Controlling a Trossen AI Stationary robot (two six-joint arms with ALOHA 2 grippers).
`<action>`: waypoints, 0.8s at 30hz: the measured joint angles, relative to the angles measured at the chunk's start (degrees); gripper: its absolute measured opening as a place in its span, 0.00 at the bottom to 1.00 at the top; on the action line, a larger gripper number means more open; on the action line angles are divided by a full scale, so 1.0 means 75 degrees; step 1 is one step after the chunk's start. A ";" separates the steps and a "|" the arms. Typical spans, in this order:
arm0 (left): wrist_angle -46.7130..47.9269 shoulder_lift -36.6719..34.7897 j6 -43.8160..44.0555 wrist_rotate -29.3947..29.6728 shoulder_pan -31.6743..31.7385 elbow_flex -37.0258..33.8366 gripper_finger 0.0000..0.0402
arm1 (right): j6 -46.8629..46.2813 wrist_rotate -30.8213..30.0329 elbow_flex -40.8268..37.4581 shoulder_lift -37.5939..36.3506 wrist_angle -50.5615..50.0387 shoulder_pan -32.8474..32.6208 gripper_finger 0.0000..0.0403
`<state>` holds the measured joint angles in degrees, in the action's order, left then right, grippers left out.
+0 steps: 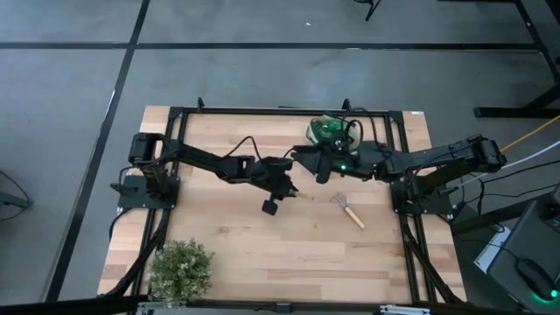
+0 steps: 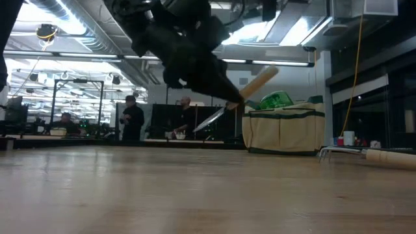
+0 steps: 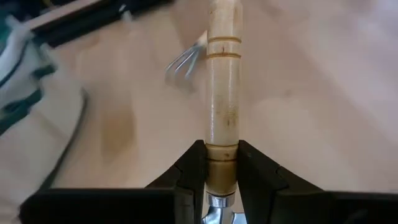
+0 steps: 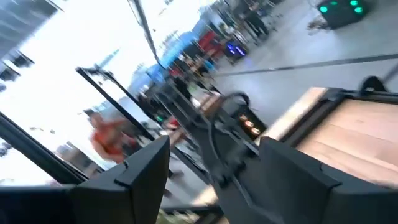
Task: Pick & Place Garden tools in Gardening bag
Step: Move the hand trowel to the center of the table
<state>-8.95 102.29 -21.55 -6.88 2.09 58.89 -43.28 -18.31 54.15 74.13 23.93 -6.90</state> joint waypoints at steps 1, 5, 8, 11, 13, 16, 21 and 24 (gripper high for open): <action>-0.0102 0.0005 0.0049 -0.0127 -0.0069 0.0000 0.16 | -0.0116 0.0023 0.0000 0.0000 0.0157 0.0000 0.63; -0.0701 0.0252 0.0108 -0.0247 -0.0462 0.0007 0.16 | -0.0170 0.0078 0.0000 0.0000 0.0581 0.0000 0.63; -0.1411 0.0589 0.0229 -0.0247 -0.0750 -0.0003 0.16 | -0.0170 0.0140 0.0003 0.0000 0.0616 0.0000 0.63; -0.2042 0.0970 0.0676 0.0073 -0.0939 0.0089 0.18 | -0.0170 0.0481 0.0003 0.0000 0.0531 0.0000 0.63; -0.2178 0.1264 0.0957 0.0465 -0.1015 0.0237 0.19 | -0.0149 0.0727 0.0003 0.0000 0.0404 0.0000 0.63; -0.2312 0.1771 0.0897 0.0765 -0.1044 0.0668 0.20 | -0.0138 0.0927 0.0003 0.0000 0.0161 -0.0003 0.63; -0.2212 0.2462 0.0970 0.0982 -0.1041 0.1326 0.20 | -0.0173 0.1684 0.0003 0.0000 -0.0230 -0.0003 0.63; -0.2250 0.2569 0.1571 0.1742 -0.1070 0.1544 0.22 | -0.0174 0.2396 0.0003 0.0000 -0.0355 -0.0015 0.63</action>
<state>-25.82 121.56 -9.77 6.18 -5.94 70.47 -44.58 -0.34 54.17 74.13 21.26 -7.01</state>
